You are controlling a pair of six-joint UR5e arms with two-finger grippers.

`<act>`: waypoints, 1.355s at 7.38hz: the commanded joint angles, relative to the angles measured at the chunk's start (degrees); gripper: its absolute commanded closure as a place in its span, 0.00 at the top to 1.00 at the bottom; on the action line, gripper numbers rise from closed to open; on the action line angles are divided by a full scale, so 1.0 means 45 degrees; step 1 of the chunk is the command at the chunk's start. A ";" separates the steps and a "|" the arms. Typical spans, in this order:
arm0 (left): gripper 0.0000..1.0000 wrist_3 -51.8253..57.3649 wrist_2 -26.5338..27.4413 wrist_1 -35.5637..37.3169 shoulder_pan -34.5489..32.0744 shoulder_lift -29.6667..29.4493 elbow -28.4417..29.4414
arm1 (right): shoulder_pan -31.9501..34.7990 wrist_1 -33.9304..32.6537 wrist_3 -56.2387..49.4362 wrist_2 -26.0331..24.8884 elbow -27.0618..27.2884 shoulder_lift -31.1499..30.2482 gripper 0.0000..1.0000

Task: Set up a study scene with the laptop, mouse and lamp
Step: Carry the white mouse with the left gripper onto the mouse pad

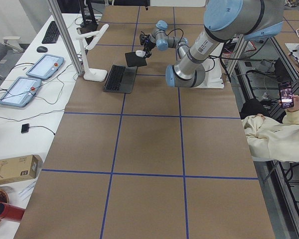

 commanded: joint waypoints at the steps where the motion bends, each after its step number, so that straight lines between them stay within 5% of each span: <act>1: 0.08 -0.0292 0.1732 -0.0928 0.0474 -0.0393 0.1307 | 0.0052 -0.0002 0.0009 0.0040 0.0085 0.0030 1.00; 3: 0.91 -0.0352 0.2150 -0.1267 0.0632 -0.0668 0.1705 | 0.0168 0.0017 -0.0030 0.0001 0.0183 0.0030 1.00; 6: 0.99 -0.0100 0.2053 -0.1267 0.0536 -0.0767 0.1375 | 0.0209 0.0465 -0.0011 -0.0582 0.0086 0.0206 1.00; 8: 0.99 0.1207 0.1163 -0.0259 0.0088 0.0009 -0.0686 | 0.0248 0.0467 0.0513 -0.0507 0.0125 0.0303 1.00; 10: 0.99 0.2526 -0.1878 0.2780 -0.1021 0.2695 -0.5223 | 0.0287 0.0447 0.0517 -0.0468 0.0086 0.0265 1.00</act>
